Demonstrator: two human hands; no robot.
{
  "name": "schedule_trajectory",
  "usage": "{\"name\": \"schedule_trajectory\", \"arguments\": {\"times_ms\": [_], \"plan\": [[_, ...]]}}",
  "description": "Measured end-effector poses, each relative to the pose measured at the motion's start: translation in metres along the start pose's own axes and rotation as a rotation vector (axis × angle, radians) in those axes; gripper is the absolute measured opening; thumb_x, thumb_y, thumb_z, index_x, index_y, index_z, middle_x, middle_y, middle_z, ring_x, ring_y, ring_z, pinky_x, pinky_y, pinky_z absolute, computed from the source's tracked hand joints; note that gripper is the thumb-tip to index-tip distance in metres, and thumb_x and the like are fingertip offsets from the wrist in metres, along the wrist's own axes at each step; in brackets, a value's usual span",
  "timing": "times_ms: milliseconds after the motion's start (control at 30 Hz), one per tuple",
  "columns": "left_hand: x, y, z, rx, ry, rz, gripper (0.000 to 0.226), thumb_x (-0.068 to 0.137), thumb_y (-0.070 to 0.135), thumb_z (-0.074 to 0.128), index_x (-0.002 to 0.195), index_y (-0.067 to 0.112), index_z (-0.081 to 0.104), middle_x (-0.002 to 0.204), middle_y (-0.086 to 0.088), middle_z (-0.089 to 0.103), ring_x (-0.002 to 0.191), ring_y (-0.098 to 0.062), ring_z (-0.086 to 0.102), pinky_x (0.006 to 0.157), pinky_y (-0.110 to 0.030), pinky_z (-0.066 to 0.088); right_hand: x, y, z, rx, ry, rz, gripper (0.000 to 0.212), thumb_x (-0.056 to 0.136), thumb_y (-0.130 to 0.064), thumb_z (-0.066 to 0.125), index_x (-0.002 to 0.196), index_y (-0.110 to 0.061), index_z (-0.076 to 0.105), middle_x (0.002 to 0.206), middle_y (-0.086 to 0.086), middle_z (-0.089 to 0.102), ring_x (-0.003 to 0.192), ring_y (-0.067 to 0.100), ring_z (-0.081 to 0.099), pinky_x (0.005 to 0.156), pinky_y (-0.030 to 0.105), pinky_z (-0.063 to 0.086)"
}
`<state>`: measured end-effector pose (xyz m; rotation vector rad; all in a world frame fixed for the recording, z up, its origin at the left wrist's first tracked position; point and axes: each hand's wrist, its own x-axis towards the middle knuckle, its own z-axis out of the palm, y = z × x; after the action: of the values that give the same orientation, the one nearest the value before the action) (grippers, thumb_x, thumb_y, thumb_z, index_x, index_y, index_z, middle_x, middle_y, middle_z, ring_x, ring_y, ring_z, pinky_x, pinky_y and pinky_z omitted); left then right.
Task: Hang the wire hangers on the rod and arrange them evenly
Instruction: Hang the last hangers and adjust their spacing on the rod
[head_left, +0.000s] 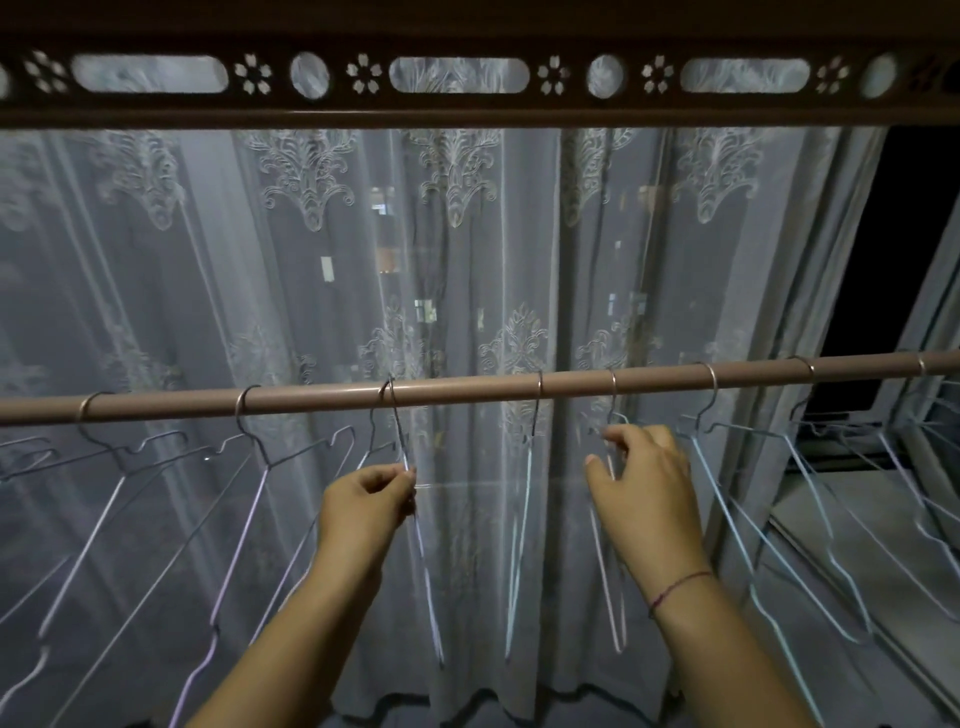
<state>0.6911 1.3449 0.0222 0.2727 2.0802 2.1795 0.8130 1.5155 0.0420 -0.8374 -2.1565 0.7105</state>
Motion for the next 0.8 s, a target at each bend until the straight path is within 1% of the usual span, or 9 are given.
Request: {"name": "schedule_trajectory", "arguments": {"times_ms": [67,200,267,367,467,533,633,733,800], "plan": [[0.001,0.001,-0.003,-0.007,0.012,-0.004,0.025,0.087,0.005,0.059,0.065,0.012,0.067,0.041,0.006,0.059,0.055,-0.014,0.052,0.056,-0.021,0.042,-0.004,-0.006,0.002,0.034,0.007,-0.036,0.031,0.086,-0.022,0.057,0.117,-0.016,0.056,0.119,0.003,0.05,0.113,0.021,0.049,0.096,0.037,0.047],[0.006,0.001,-0.013,-0.015,0.038,-0.004,0.025,0.087,0.003,0.059,0.064,0.012,0.066,0.041,0.005,0.059,0.055,-0.015,0.05,0.057,-0.022,0.042,-0.011,-0.017,0.016,0.054,-0.115,-0.039,0.03,0.087,-0.022,0.057,0.115,-0.014,0.056,0.115,0.004,0.053,0.095,0.021,0.058,0.087,0.033,0.048],[0.008,0.0,-0.022,-0.006,0.051,0.0,0.023,0.087,0.004,0.059,0.066,0.012,0.066,0.052,-0.001,0.059,0.058,-0.016,0.049,0.058,-0.024,0.042,-0.014,-0.02,0.026,0.035,-0.174,-0.017,0.033,0.087,-0.023,0.056,0.119,-0.015,0.053,0.116,0.004,0.053,0.098,0.021,0.057,0.089,0.034,0.048],[0.013,-0.004,-0.036,0.018,0.063,-0.011,0.013,0.087,0.009,0.06,0.078,0.011,0.069,0.066,-0.006,0.06,0.063,-0.017,0.049,0.06,-0.025,0.043,-0.014,-0.021,0.04,0.015,-0.214,0.01,0.041,0.086,-0.023,0.056,0.125,-0.014,0.047,0.114,0.008,0.059,0.103,0.023,0.058,0.092,0.036,0.048],[0.016,-0.006,-0.045,0.038,0.071,0.002,0.011,0.086,0.008,0.061,0.09,0.007,0.071,0.071,-0.006,0.063,0.064,-0.016,0.051,0.06,-0.023,0.044,-0.013,-0.022,0.052,0.048,-0.231,0.062,0.049,0.085,-0.02,0.056,0.132,-0.016,0.04,0.103,0.012,0.065,0.094,0.026,0.061,0.083,0.035,0.051],[0.015,-0.006,-0.045,0.048,0.066,0.011,0.012,0.086,0.006,0.061,0.093,0.011,0.07,0.075,-0.005,0.066,0.066,-0.015,0.053,0.061,-0.023,0.044,-0.014,-0.023,0.058,0.079,-0.235,0.085,0.049,0.086,-0.02,0.055,0.132,-0.016,0.041,0.097,0.011,0.066,0.09,0.025,0.061,0.077,0.031,0.05],[0.014,-0.006,-0.041,0.059,0.044,0.017,0.012,0.084,0.005,0.063,0.089,0.01,0.072,0.069,-0.005,0.064,0.063,-0.016,0.05,0.062,-0.026,0.043,-0.015,-0.028,0.065,0.107,-0.222,0.11,0.045,0.087,-0.028,0.056,0.129,-0.014,0.045,0.1,0.012,0.068,0.097,0.028,0.061,0.078,0.03,0.047],[0.011,-0.004,-0.035,0.051,-0.002,0.014,0.013,0.085,0.006,0.062,0.089,0.012,0.072,0.067,-0.002,0.064,0.063,-0.014,0.051,0.061,-0.024,0.044,-0.015,-0.034,0.068,0.13,-0.195,0.123,0.04,0.089,-0.034,0.052,0.121,-0.01,0.05,0.102,0.013,0.068,0.098,0.029,0.06,0.069,0.026,0.039],[0.009,-0.002,-0.029,0.025,-0.026,0.021,0.013,0.085,0.004,0.061,0.091,0.008,0.071,0.064,-0.003,0.061,0.062,-0.015,0.049,0.06,-0.024,0.043,-0.016,-0.037,0.069,0.131,-0.175,0.146,0.04,0.089,-0.034,0.053,0.121,-0.011,0.05,0.103,0.012,0.068,0.098,0.029,0.061,0.069,0.025,0.039]]}}
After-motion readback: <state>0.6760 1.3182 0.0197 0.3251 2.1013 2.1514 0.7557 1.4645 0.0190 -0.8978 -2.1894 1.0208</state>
